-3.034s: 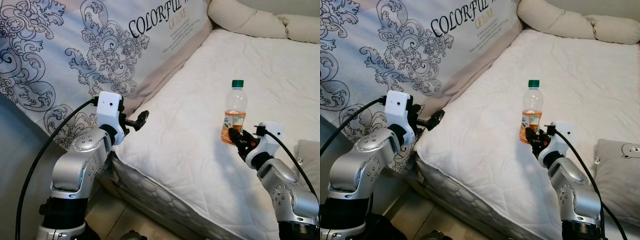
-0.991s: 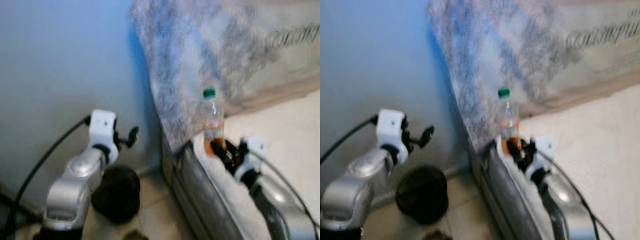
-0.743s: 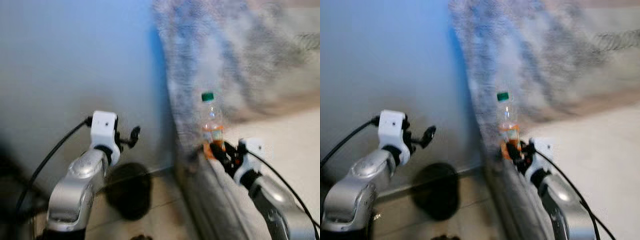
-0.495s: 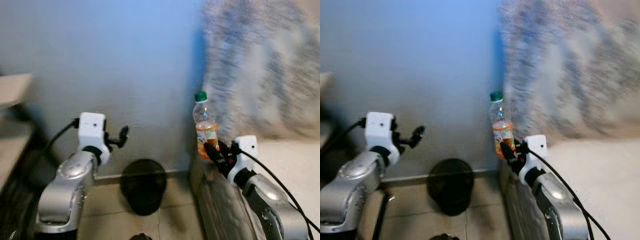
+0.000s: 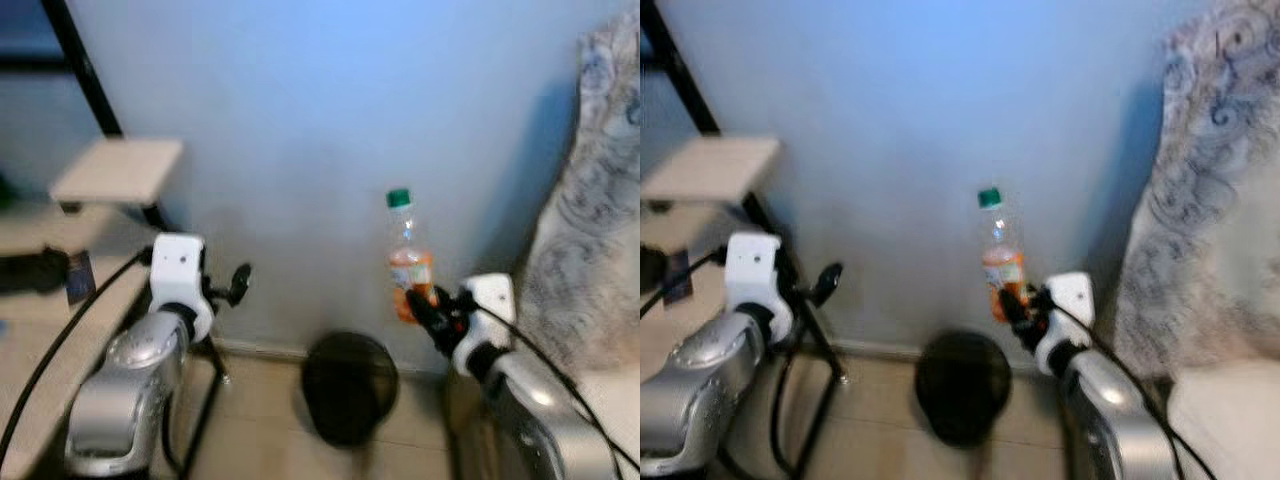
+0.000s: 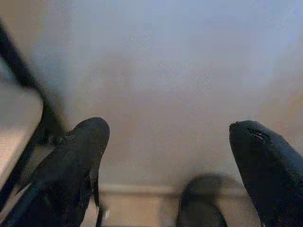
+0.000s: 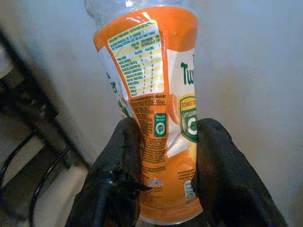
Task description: Clean up the room
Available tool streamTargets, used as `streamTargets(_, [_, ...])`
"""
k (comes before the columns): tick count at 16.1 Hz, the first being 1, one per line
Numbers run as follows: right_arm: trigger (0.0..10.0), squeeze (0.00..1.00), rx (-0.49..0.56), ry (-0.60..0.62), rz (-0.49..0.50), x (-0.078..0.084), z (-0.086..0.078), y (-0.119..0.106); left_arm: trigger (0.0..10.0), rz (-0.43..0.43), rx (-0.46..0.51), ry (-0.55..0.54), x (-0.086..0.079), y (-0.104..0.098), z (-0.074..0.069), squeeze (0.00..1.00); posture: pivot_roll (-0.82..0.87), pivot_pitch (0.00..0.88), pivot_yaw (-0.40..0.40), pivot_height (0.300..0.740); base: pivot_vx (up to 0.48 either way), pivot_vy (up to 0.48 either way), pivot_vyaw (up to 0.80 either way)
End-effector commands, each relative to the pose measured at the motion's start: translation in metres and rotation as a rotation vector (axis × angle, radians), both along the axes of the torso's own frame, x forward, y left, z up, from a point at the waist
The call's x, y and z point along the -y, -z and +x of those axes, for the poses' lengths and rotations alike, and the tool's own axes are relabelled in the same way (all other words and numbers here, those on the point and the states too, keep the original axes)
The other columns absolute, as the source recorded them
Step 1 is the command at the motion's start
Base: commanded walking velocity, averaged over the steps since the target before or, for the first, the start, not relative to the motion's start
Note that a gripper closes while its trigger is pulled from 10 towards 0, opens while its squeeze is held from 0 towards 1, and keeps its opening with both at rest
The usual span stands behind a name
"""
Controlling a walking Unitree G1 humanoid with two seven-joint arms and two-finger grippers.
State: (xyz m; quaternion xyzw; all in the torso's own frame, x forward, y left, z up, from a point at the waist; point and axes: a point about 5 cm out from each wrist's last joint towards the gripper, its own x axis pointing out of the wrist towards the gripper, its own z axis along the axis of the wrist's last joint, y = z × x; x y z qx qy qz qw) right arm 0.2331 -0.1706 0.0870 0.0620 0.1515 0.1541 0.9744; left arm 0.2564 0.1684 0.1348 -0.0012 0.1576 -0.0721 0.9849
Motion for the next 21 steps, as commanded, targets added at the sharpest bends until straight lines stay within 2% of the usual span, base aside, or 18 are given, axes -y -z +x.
streamTargets(1, [10.0,0.00,-0.014,0.030,0.000,0.007,-0.002,0.000,10.0,0.002,-0.005,0.027,0.006,0.001,-0.003,0.00,0.07,0.000,0.037,0.740,0.446,0.000,0.00])
streamTargets(5, [10.0,0.00,-0.063,-0.019,-0.137,0.017,-0.006,0.010,10.0,0.031,0.002,0.134,0.013,0.000,-0.008,0.00,0.07,0.000,0.029,0.740,0.100,0.000,0.00])
streamTargets(9, [10.0,0.00,-0.194,-0.103,-0.358,0.044,-0.010,0.027,10.0,0.041,-0.009,0.113,0.004,0.004,-0.006,0.00,0.06,0.000,0.019,0.740,0.000,0.000,0.00])
streamTargets(10, [10.0,0.00,-0.211,-0.116,-0.374,0.045,-0.010,0.029,10.0,0.047,-0.015,0.106,0.002,0.005,-0.006,0.00,0.06,0.000,0.018,0.740,0.000,0.000,0.00])
streamTargets(12, [10.0,0.00,-0.259,-0.146,-0.433,0.048,-0.008,0.038,10.0,0.060,-0.039,0.047,-0.008,0.013,-0.004,0.00,0.06,0.000,0.014,0.740,0.000,0.000,0.00])
streamTargets(13, [10.0,0.00,-0.287,-0.159,-0.461,0.050,-0.007,0.043,10.0,0.092,-0.048,0.005,-0.018,0.019,-0.005,0.00,0.05,0.000,0.014,0.740,0.000,0.000,0.00])
streamTargets(17, [10.0,0.00,-0.322,-0.158,-0.492,0.055,-0.007,0.049,10.0,0.154,-0.036,-0.108,-0.046,0.021,-0.006,0.00,0.04,0.000,0.008,0.740,0.000,0.000,0.00])
streamTargets(19, [10.0,0.00,-0.325,-0.155,-0.493,0.054,-0.006,0.050,10.0,0.112,-0.043,-0.032,-0.042,0.024,-0.008,0.00,0.04,0.000,0.008,0.740,0.000,0.000,0.00])
streamTargets(20, [10.0,0.00,-0.329,-0.153,-0.493,0.053,-0.004,0.052,10.0,0.077,-0.060,0.097,-0.030,0.026,-0.013,0.00,0.04,0.000,0.009,0.740,0.000,0.000,0.00])
streamTargets(21, [10.0,0.00,-0.340,-0.152,-0.501,0.052,-0.002,0.056,10.0,0.049,-0.102,0.273,-0.014,0.032,-0.021,0.00,0.04,0.000,0.017,0.740,0.000,0.000,0.00])
